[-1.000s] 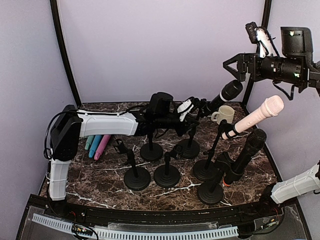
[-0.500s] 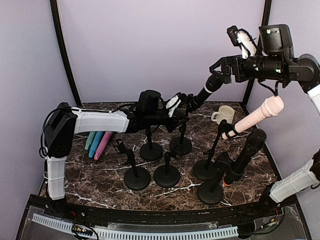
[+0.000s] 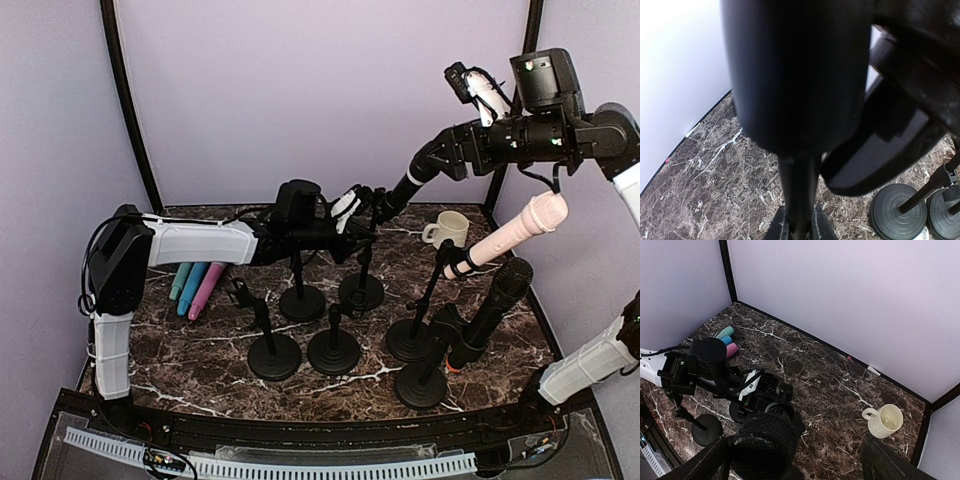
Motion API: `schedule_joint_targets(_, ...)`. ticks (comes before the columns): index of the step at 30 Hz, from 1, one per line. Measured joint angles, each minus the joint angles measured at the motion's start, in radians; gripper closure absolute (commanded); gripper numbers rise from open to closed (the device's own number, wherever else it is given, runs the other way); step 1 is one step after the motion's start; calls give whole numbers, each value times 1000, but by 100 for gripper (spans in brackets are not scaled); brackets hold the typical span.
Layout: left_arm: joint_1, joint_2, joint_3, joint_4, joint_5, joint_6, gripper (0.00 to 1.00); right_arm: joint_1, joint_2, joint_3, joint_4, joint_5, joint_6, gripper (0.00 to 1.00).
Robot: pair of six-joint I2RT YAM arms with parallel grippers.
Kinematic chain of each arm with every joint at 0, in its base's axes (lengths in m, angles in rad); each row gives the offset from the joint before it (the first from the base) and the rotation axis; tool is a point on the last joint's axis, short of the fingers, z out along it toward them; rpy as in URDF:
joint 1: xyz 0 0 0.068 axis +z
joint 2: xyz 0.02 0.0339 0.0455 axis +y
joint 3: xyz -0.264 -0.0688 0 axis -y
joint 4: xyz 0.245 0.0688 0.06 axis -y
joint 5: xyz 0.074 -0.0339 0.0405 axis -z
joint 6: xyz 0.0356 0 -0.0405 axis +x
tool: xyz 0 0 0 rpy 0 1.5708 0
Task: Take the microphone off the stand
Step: Unscrew the knob on the microphone stand.
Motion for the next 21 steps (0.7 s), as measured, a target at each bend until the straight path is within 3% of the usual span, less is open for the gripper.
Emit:
schedule_joint_targets(8, 0, 0, 0, 0, 3, -3, 97, 0, 31, -1, -3, -61, -17, 26)
schedule_joint_targets(15, 0, 0, 2, -6, 6, -3, 88, 0, 48, -22, -1, -101, -16, 57)
schedule_joint_targets(17, 0, 0, 15, -28, 8, -3, 74, 0, 47, -26, 3, -106, -15, 65)
schedule_joint_targets(21, -4, 0, 71, -73, 19, 3, 50, 0, 40, -36, 12, -106, -16, 71)
